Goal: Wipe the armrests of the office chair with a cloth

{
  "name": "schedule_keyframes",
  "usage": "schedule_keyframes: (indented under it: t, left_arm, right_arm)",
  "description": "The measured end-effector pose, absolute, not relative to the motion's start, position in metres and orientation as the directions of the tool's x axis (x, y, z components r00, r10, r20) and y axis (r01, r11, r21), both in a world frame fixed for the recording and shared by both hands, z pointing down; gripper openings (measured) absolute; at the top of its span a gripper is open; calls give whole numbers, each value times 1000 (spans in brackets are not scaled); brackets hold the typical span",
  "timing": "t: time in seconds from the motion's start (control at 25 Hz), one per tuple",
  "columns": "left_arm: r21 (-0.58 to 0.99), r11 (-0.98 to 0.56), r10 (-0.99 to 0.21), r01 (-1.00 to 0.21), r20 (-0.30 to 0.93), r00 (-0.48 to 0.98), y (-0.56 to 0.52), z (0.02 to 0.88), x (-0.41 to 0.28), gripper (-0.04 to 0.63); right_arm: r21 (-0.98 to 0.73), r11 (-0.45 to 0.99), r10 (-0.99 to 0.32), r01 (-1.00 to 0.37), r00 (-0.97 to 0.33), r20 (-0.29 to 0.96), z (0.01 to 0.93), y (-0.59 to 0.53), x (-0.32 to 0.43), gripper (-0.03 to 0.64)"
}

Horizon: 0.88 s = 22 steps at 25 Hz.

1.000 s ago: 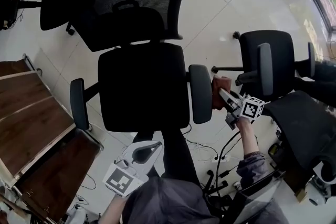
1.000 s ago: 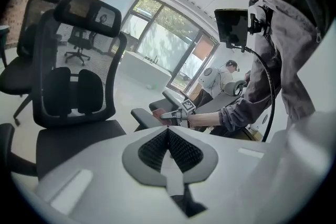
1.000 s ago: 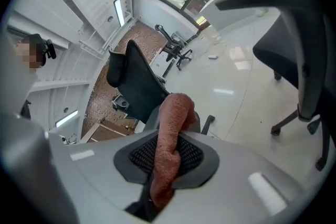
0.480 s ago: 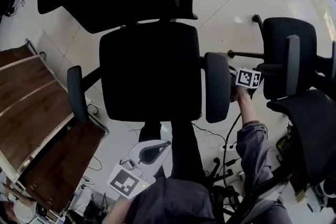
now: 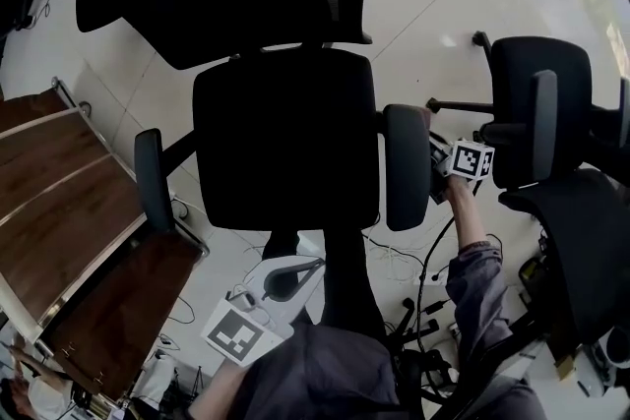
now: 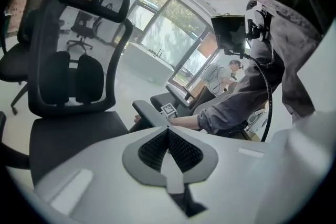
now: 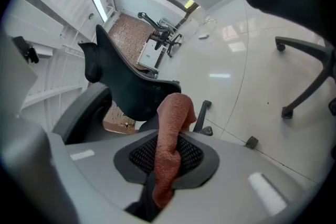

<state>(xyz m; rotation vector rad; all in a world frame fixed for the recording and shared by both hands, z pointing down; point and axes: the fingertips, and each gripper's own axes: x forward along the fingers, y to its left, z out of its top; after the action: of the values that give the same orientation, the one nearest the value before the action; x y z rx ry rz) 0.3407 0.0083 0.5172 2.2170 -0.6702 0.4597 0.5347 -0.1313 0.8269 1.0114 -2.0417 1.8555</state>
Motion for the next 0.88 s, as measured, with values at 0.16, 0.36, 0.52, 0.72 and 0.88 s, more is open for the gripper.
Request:
schedule_keyframes:
  t: [0.16, 0.36, 0.52, 0.72, 0.88]
  left_arm:
    - [551, -607, -326, -572, 483, 812, 3, 501, 334, 15]
    - [548, -628, -347, -553, 438, 829, 11, 484, 306, 15]
    - [540, -665, -327, -516, 411, 851, 24, 478, 267, 15]
    - [511, -729, -280, -456, 386, 879, 29, 468, 209, 15]
    - [504, -742, -275, -442, 372, 886, 29, 464, 167, 15]
  right_arm:
    - [-805, -70, -466, -589, -694, 549, 773, -116, 566, 58]
    - [-813, 15, -632, -582, -635, 443, 666, -110, 574, 58]
    - [-773, 96, -705, -627, -592, 392, 589, -103, 538, 58]
    - [-758, 96, -798, -645, -505, 329, 533, -91, 472, 58]
    - [-713, 8, -832, -701, -400, 384, 560, -75, 418, 58]
